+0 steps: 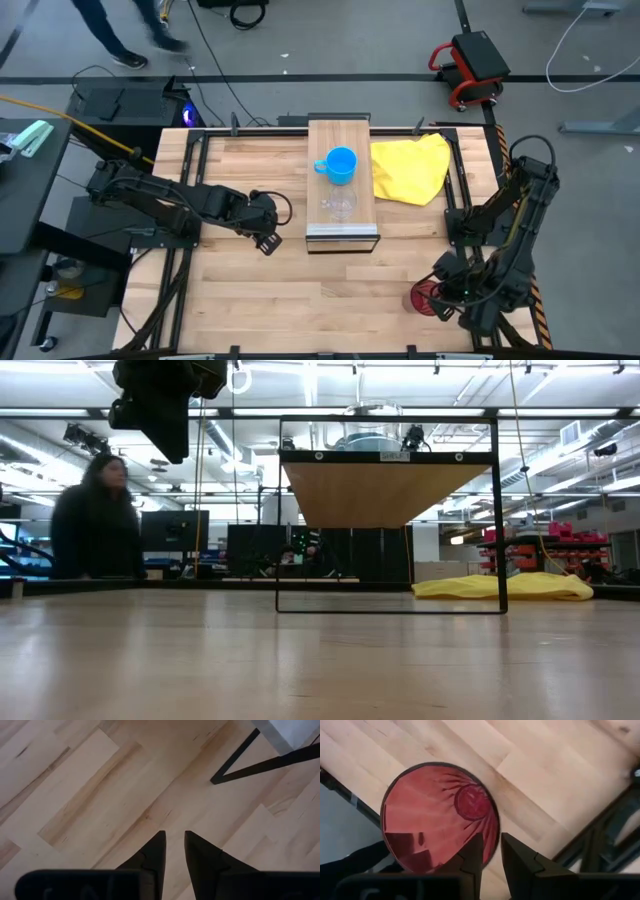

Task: Stack small to large cups/mugs on shelf
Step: Put the red cup on the shelf

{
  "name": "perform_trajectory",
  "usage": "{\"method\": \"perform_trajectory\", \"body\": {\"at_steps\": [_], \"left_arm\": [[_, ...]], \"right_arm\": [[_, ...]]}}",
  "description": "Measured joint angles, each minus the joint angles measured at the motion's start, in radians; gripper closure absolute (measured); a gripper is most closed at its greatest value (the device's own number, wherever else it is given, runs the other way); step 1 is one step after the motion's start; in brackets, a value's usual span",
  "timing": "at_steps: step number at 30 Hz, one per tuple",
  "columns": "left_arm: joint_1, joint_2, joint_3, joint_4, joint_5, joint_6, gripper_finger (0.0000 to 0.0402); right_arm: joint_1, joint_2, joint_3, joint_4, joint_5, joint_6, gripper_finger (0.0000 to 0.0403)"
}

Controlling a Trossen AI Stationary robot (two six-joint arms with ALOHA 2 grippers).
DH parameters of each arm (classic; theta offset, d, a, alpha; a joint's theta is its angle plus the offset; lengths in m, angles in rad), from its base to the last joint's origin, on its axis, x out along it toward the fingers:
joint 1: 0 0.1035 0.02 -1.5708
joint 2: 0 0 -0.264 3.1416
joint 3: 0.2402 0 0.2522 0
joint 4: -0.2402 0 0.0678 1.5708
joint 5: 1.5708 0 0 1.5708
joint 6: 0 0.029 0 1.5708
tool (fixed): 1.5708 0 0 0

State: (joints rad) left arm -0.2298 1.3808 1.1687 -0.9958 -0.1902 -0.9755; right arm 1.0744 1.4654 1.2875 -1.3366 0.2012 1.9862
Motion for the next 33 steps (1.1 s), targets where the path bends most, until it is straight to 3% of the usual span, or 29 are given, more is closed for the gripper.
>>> {"method": "perform_trajectory", "body": {"at_steps": [18,27,33], "left_arm": [[0.0,0.0,0.0,0.0,-0.017,-0.002,0.0327],[0.0,0.0,0.0,0.001,-0.042,-0.009,0.0342],[0.0,0.0,0.0,0.001,-0.066,-0.009,0.0351]], "right_arm": [[-0.025,0.0,-0.108,0.077,0.0,0.007,0.0329],[-0.059,0.0,-0.108,0.077,0.005,-0.066,0.0391],[-0.093,-0.003,-0.105,0.043,0.035,-0.129,0.0388]]}}
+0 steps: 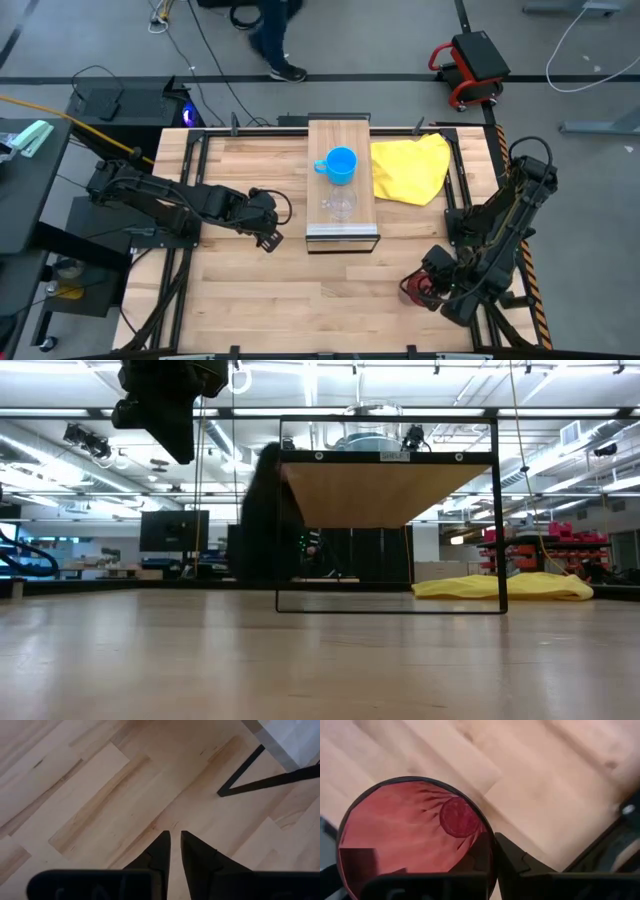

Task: Stack small to large cups/mugs on shelf
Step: Put the red cup on the shelf

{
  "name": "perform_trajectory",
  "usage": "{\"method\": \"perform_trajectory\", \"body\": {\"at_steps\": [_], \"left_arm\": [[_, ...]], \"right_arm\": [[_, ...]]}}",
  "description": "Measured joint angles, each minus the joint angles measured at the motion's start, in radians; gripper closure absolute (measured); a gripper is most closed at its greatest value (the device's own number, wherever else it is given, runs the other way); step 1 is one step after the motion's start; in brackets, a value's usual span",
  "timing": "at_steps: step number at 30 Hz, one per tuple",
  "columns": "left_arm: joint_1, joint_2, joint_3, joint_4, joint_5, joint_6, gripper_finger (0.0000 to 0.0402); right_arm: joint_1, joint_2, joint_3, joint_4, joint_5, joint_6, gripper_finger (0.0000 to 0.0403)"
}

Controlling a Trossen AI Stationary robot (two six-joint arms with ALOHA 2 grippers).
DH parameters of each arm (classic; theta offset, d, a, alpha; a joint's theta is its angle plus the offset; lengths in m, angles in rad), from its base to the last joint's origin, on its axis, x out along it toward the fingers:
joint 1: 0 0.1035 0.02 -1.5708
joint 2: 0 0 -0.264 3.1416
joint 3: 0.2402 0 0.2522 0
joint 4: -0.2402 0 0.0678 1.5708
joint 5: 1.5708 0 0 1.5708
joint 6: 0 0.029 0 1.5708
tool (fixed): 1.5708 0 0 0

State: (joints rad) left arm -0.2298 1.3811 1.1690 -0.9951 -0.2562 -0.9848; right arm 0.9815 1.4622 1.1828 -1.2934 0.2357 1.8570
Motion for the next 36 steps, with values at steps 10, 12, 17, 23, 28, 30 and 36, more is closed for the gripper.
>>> {"method": "perform_trajectory", "body": {"at_steps": [10,12,17,23,28,30,36], "left_arm": [[0.003,0.0,0.0,-0.001,-0.021,0.001,0.0352],[0.003,0.0,0.0,-0.001,-0.021,0.001,0.0353],[0.002,0.0,0.0,-0.001,-0.03,0.001,0.0358],[0.004,0.0,0.0,-0.001,-0.05,0.001,0.0366],[0.005,0.0,0.0,-0.003,-0.066,0.001,0.0371],[0.005,0.0,0.0,-0.003,-0.077,0.001,0.0373],[0.042,0.0,0.0,-0.002,-0.088,0.001,0.0372]], "right_arm": [[-0.146,-0.149,0.039,-0.188,0.091,-0.174,0.0396],[-0.191,-0.194,0.039,-0.228,0.104,-0.21,0.0396],[-0.318,-0.315,0.039,-0.28,0.156,-0.321,0.0396],[-0.514,-0.437,0.039,-0.277,0.218,-0.486,0.0396],[-0.683,-0.507,0.04,-0.278,0.262,-0.628,0.0396],[-0.756,-0.524,0.05,-0.281,0.279,-0.688,0.0396],[-0.965,-0.506,0.213,-0.25,0.344,-0.913,0.0396]]}}
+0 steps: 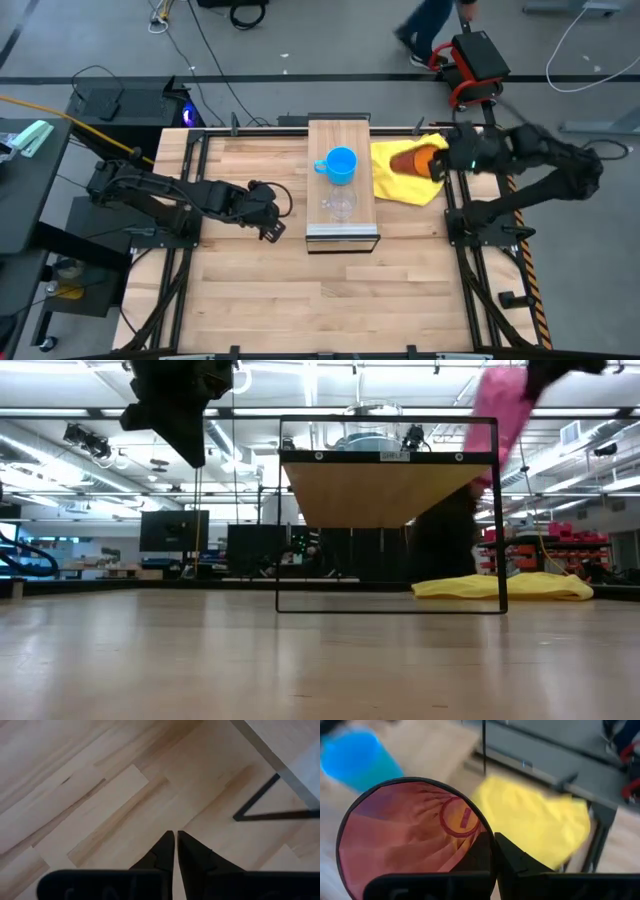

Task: Stack small to large cups/mugs on shelf
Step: Put the red cup on the shelf

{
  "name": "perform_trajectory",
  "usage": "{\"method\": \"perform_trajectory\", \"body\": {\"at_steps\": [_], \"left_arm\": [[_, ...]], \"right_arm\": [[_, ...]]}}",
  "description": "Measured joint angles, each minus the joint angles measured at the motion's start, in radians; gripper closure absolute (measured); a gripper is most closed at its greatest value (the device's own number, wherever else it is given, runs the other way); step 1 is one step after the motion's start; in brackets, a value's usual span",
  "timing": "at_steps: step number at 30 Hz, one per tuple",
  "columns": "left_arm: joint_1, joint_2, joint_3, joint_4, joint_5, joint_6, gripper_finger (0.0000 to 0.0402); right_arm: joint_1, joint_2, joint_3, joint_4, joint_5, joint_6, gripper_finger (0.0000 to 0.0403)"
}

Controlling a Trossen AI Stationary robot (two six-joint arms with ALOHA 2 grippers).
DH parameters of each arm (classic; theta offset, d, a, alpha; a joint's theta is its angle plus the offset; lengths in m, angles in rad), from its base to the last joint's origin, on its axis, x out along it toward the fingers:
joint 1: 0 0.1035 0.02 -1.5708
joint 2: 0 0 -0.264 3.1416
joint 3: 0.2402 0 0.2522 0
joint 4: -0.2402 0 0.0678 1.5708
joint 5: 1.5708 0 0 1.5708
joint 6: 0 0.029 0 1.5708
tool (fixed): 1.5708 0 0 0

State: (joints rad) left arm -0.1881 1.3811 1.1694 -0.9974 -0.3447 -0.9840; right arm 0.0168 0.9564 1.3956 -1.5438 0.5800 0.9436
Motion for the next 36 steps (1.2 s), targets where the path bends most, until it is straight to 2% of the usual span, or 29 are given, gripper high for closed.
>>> {"method": "perform_trajectory", "body": {"at_steps": [5,8,16,23,28,32,36], "left_arm": [[0.044,0.0,0.0,0.0,0.0,0.002,0.0372],[0.064,0.0,0.0,0.0,-0.001,0.012,0.0378],[0.097,0.0,0.0,0.0,0.0,0.011,0.0388],[0.102,0.0,0.0,0.0,0.0,0.023,0.0382],[0.111,0.0,0.0,-0.001,0.0,0.05,0.0389],[0.132,0.0,0.0,0.0,0.0,0.054,0.039],[0.157,0.0,0.0,0.005,0.0,0.083,0.0382]], "right_arm": [[-0.173,0.091,0.194,0.064,-0.016,-0.235,0.0396],[-0.29,0.182,0.31,0.067,-0.06,-0.363,0.0396],[-0.581,0.489,0.622,0.069,-0.315,-0.655,0.0396],[-0.695,0.758,0.951,0.052,-0.515,-0.712,0.0396],[-0.717,0.847,0.924,0.077,-0.648,-0.71,0.0396],[-0.715,0.916,0.956,0.07,-0.642,-0.724,0.0396],[-0.708,0.928,0.961,0.084,-0.642,-0.723,0.0396]]}}
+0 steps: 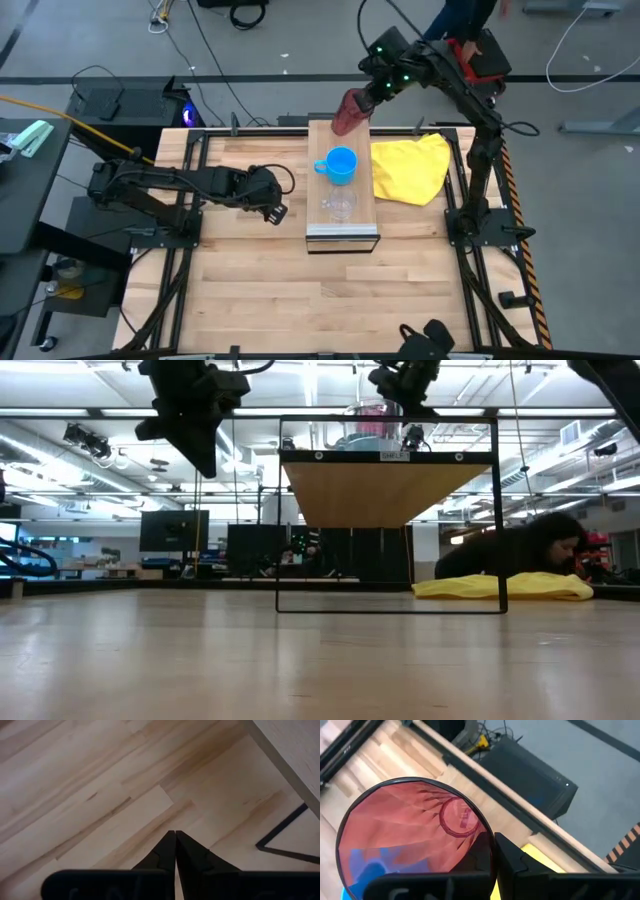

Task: Stack small to large cups/mugs on shelf
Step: Put the red cup on the shelf

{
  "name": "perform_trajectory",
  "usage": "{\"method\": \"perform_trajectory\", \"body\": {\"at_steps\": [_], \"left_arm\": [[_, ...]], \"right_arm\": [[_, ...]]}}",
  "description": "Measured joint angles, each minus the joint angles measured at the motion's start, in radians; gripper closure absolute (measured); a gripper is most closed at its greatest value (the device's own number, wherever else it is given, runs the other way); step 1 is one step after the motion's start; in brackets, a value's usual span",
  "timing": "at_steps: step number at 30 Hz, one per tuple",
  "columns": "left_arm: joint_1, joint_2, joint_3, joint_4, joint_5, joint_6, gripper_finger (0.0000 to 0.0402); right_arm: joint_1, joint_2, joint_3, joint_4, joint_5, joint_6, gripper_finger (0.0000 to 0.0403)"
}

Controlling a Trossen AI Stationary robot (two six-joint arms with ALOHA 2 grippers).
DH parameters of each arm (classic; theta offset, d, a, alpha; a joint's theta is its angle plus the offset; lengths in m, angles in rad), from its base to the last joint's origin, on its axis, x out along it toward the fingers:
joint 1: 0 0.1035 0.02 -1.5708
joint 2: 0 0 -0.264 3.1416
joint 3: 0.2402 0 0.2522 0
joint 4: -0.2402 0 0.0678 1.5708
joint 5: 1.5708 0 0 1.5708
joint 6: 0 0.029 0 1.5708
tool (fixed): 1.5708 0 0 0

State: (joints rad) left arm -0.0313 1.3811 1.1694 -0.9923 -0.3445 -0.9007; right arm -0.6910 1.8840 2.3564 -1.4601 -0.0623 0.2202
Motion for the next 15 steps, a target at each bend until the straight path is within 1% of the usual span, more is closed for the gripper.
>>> {"method": "perform_trajectory", "body": {"at_steps": [4,8,15], "left_arm": [[0.03,0.0,0.0,0.014,0.0,0.03,0.0378],[0.06,0.0,0.0,0.023,0.0,0.053,0.0385],[0.111,0.0,0.0,0.053,0.0,0.089,0.0388]], "right_arm": [[0.009,0.024,-0.001,-0.016,0.003,-0.017,0.0396],[0.021,0.019,0.0,-0.019,0.002,-0.033,0.0396],[0.029,0.032,0.0,-0.066,0.031,-0.055,0.0396]]}}
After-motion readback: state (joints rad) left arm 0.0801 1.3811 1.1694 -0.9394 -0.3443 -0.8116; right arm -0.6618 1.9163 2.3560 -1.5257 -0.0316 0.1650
